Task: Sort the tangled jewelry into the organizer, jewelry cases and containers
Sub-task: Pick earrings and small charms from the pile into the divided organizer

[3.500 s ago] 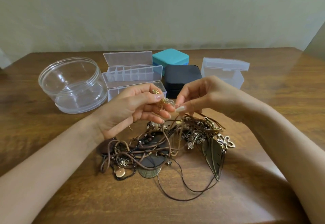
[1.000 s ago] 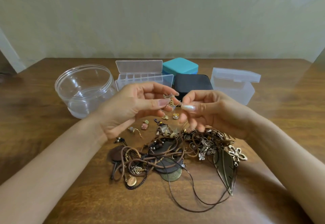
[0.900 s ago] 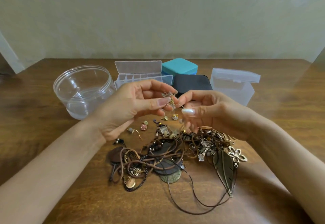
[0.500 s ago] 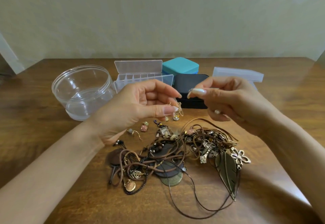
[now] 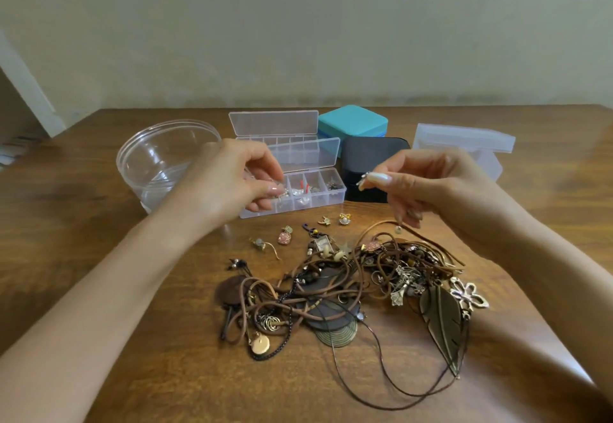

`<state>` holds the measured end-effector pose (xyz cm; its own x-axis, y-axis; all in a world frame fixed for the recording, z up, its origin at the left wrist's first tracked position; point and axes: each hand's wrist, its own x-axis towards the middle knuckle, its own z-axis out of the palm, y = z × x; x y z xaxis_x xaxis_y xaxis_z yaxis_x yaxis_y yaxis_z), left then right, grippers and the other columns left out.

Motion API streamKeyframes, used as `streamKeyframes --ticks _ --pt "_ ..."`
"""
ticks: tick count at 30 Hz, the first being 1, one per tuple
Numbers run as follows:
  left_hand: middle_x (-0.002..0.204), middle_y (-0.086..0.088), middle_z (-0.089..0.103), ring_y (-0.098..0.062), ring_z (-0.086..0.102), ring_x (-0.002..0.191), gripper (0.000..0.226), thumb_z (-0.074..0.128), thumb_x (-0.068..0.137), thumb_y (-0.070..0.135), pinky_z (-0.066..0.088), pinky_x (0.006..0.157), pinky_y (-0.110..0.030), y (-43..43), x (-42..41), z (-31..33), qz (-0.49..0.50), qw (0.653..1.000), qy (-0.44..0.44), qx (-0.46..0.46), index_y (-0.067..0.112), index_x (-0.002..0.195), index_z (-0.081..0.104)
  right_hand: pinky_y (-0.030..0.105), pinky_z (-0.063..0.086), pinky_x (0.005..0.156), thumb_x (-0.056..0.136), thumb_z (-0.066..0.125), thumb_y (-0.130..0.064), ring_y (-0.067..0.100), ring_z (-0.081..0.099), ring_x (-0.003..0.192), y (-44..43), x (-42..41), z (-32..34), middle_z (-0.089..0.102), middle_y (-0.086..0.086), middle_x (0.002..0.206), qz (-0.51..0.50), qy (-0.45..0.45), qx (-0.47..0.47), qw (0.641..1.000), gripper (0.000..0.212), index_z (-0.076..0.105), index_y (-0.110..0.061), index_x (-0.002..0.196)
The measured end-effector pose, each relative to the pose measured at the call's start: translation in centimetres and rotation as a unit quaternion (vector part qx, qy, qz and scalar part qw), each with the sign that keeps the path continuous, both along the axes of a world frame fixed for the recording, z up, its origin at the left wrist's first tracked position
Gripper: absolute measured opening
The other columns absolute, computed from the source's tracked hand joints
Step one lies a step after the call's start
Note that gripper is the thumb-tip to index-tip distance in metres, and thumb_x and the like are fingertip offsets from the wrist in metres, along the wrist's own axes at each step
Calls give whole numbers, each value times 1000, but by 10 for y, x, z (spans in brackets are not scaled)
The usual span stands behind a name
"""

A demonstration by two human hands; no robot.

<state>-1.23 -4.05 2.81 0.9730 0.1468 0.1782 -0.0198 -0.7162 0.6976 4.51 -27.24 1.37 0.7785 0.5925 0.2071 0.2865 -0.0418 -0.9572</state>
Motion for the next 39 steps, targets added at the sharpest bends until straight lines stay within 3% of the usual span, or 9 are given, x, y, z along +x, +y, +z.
streamKeyframes --ticks 4,8,11,21,25,33,39 --pt "66 8 69 1 64 50 12 75 77 10 57 67 -29 7 3 -10 -10 988 52 143 17 79 65 17 38 43 71 67 -28 13 45 43 4 -3 0 56 6 51 0 -4 -10 1000 17 70 -12 74" --pt "60 17 65 10 60 55 20 73 78 10 53 75 -28 5 7 -20 -12 978 50 202 25 72 60 16 39 42 69 66 -28 11 46 42 5 -5 -1 56 6 51 6 -2 -19 1000 20 69 -9 76" --pt "67 16 67 6 63 71 17 71 80 9 54 81 -32 4 8 -21 -12 979 47 199 24 77 64 17 39 42 67 67 -30 12 45 43 6 -6 -1 56 7 52 10 0 -17 1000 25 70 -8 76" --pt "83 4 70 -2 67 75 31 58 82 -12 57 77 -34 17 5 -8 -15 984 55 169 16 90 66 17 40 42 70 65 -26 12 46 42 8 -8 0 57 7 51 -1 -8 -32 999 23 69 -6 79" --pt "88 0 70 -4 66 76 30 61 80 -13 55 75 -23 18 3 -4 -20 982 65 175 11 96 66 17 40 42 69 65 -28 12 45 42 8 -9 0 57 7 51 -4 -9 -34 999 23 69 -7 78" --pt "80 4 68 4 62 65 21 65 81 -5 47 60 -8 20 2 -8 -22 964 113 240 15 88 64 18 45 48 69 65 -28 13 51 47 10 -11 2 60 6 54 -16 -14 6 1000 20 68 -10 74" --pt "86 2 67 -3 66 72 20 61 84 -4 55 73 -24 15 1 -13 -35 953 129 274 14 92 63 19 51 57 76 61 -14 15 60 58 8 -9 -2 66 8 63 -22 -27 29 999 19 71 -7 90"
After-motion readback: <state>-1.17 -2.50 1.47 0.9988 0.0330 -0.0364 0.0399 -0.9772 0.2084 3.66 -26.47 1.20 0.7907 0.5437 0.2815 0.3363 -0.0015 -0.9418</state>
